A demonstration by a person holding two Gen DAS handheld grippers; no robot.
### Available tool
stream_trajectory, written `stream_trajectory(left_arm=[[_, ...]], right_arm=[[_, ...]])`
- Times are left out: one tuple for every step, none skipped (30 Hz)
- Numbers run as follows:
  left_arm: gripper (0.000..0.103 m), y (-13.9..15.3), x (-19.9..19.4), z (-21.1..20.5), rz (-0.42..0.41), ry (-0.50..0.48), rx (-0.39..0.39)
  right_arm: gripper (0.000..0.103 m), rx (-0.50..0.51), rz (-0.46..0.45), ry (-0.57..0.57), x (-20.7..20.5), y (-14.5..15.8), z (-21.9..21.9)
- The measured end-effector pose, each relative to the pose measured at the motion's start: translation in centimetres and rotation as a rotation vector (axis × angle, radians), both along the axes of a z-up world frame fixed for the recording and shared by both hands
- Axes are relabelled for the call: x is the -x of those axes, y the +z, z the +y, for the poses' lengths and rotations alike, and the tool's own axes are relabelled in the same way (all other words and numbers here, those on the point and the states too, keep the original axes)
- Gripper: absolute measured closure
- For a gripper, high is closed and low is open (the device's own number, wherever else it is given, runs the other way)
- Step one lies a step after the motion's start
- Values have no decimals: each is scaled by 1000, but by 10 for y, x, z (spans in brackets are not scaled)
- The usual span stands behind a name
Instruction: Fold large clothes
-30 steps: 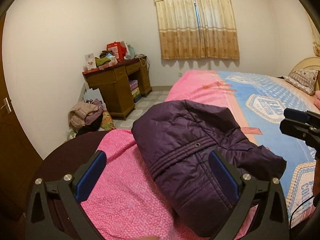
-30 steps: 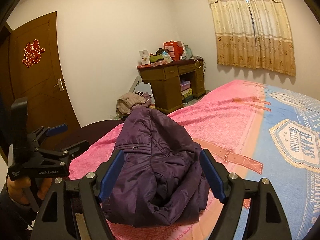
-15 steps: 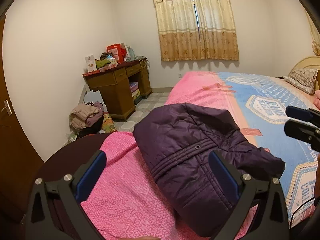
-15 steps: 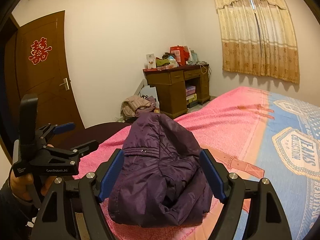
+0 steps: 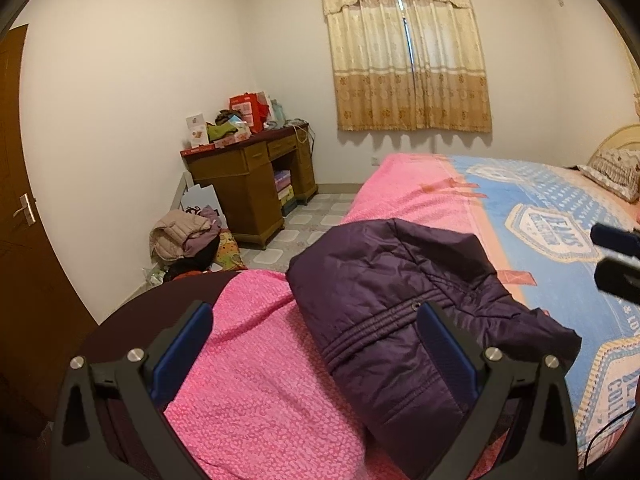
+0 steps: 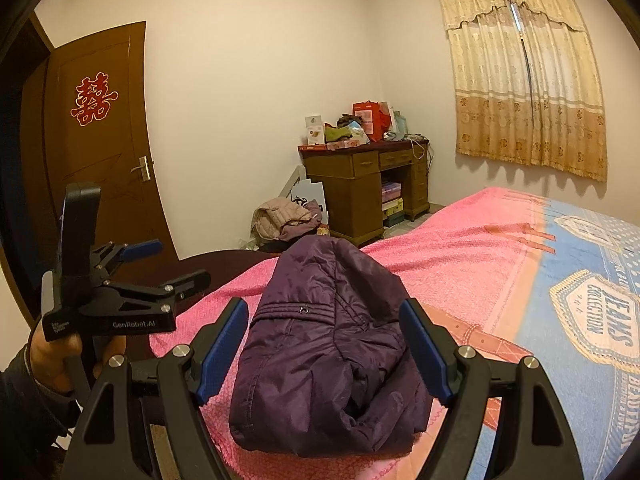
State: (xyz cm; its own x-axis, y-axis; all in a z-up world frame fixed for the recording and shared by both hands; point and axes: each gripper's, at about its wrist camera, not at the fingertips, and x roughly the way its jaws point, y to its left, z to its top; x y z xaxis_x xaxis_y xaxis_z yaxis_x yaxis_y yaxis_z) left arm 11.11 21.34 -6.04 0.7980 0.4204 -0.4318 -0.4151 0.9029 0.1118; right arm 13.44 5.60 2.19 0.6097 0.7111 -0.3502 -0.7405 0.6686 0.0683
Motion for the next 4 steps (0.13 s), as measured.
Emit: stream_trajectory(left_arm=[[0,0,0,0,-2,-7,1],[0,0,0,1,-2,-6,2],[0,0,1,0,-7,-8,4],[0,-1,0,0,-7,-20,4]], right_arm=[[25,0,3,1,0,-1,0],[25,1,6,0,-1,-2,-1],[25,1,10,-2,-2,-3,-2],[25,0,12,-4,-2,-4,-3]])
